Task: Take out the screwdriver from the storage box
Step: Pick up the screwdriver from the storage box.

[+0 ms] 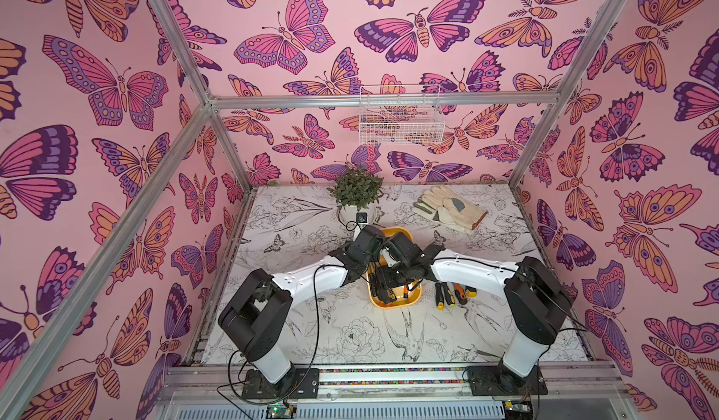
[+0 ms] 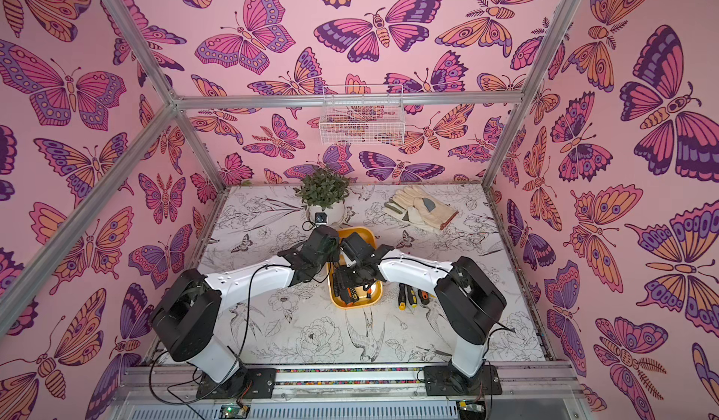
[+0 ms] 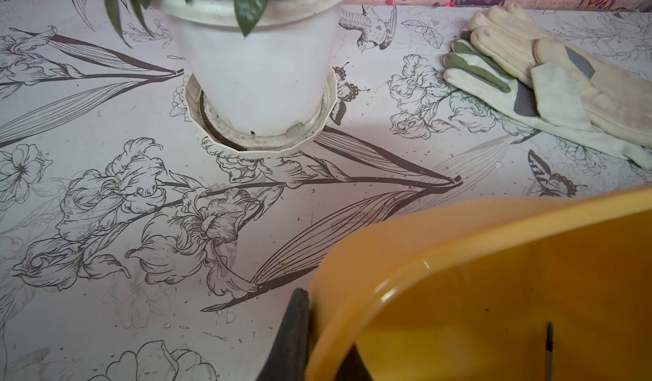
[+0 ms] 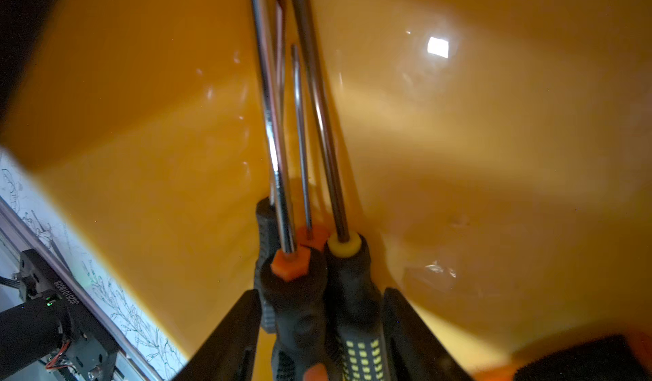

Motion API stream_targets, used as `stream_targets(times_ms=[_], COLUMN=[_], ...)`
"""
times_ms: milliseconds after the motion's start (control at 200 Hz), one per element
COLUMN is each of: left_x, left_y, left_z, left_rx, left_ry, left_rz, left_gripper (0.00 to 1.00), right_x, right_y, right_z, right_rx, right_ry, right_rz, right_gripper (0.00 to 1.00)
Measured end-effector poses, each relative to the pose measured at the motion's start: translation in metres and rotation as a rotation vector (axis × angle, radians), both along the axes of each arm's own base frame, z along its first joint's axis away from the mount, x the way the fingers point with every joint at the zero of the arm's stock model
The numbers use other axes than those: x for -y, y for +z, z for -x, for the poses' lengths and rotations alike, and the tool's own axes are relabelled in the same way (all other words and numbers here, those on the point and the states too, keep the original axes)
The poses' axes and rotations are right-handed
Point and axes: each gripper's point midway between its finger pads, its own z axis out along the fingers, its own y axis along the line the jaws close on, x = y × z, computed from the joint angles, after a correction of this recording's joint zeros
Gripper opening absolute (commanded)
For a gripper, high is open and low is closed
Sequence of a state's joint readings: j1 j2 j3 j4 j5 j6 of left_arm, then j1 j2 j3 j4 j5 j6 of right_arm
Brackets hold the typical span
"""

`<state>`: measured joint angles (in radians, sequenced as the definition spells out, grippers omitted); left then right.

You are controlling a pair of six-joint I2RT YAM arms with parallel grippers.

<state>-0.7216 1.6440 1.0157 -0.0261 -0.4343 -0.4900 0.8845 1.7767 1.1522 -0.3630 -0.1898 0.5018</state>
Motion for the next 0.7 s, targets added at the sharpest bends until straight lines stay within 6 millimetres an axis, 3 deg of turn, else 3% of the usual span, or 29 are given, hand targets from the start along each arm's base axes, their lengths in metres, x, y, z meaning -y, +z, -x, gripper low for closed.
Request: stream_targets(times_ms=[310,701], left_x=[-0.0011,-0.0012], left_y=[-0.0001,-0.0002], left_z=[-0.0004,-0.0003], left_rx=[0.000,0.000], left_ry=[0.003,0.004], left_rz=[-0.002,-0.003], left_gripper=[0.00,0.00], right_x=[-0.0055,-0.0082], right_y=[0.0031,0.0022], right_z=[-0.0024,-0.0020], right_rx=[-0.001,-0.012], right_ry=[0.009,0.015], right_rz=[-0.015,-0.022], right_gripper=[0.31,0.32])
